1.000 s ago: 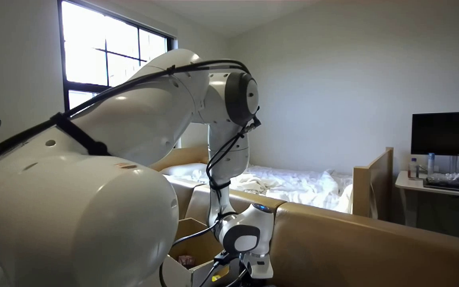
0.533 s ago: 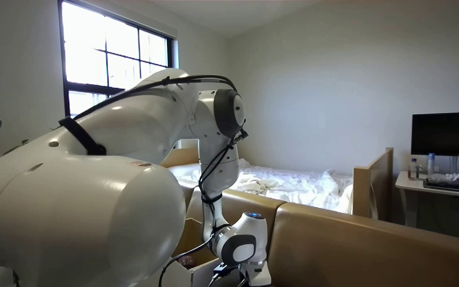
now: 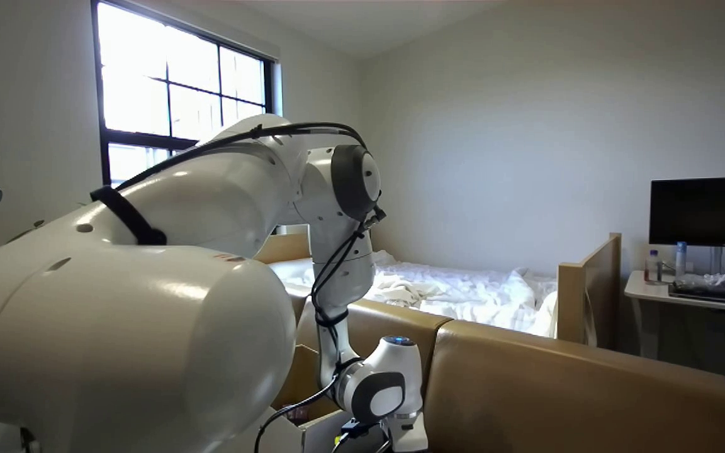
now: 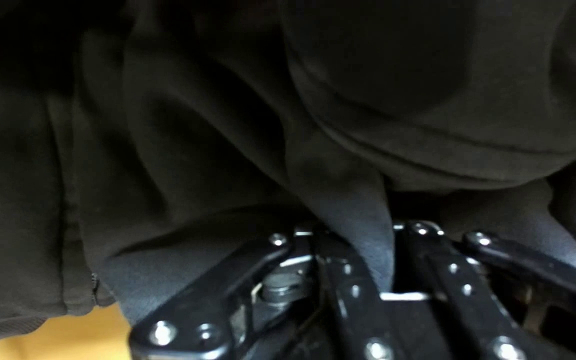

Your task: Pick up the black cloth from the couch and put it in the box.

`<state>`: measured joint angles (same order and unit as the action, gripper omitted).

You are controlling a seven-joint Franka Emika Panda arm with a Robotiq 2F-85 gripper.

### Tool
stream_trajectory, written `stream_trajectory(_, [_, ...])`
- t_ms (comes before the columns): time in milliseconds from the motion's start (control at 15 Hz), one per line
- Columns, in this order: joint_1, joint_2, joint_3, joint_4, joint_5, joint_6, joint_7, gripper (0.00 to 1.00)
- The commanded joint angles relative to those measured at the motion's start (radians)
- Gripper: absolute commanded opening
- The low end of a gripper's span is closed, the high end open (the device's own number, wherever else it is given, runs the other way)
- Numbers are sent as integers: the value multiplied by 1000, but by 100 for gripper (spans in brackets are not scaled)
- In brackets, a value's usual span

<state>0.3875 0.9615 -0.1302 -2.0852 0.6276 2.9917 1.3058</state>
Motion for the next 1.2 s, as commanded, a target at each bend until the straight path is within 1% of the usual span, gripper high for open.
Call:
stream_trajectory(0, [-15,-61,30,-57,-28,59,26,4])
stream_trajectory(67, [-14,-94,41,-81,-27,75,17,6])
stream_trajectory(133, [11,-143,33,-122,-32,89,16,6])
stream_trajectory(200, [49,-188,10,-163,-41,98,26,6])
stream_trajectory(267, [100,-236,-26,-203,-60,102,32,7])
stream_trajectory(400, [220,-309,-135,-257,-125,67,57,7])
stream_trajectory(467, [294,-349,-211,-280,-176,22,74,7])
stream_trajectory(533, [365,-389,-289,-297,-243,-55,93,7])
stream_trajectory(600, [413,-432,-351,-300,-323,-150,105,7])
stream_trajectory(667, [423,-480,-375,-299,-407,-234,104,7])
stream_trajectory(800, [482,-545,-459,-276,-573,-406,178,6])
stream_trajectory(867, [492,-576,-486,-258,-658,-494,231,7])
stream_trajectory(933, [486,-615,-496,-236,-739,-578,286,7])
stream_trajectory(1000, [449,-656,-474,-211,-813,-664,329,7])
stream_trajectory(1067, [414,-700,-447,-189,-862,-744,347,6])
stream_trajectory(1133, [498,-715,-528,-159,-817,-824,292,6])
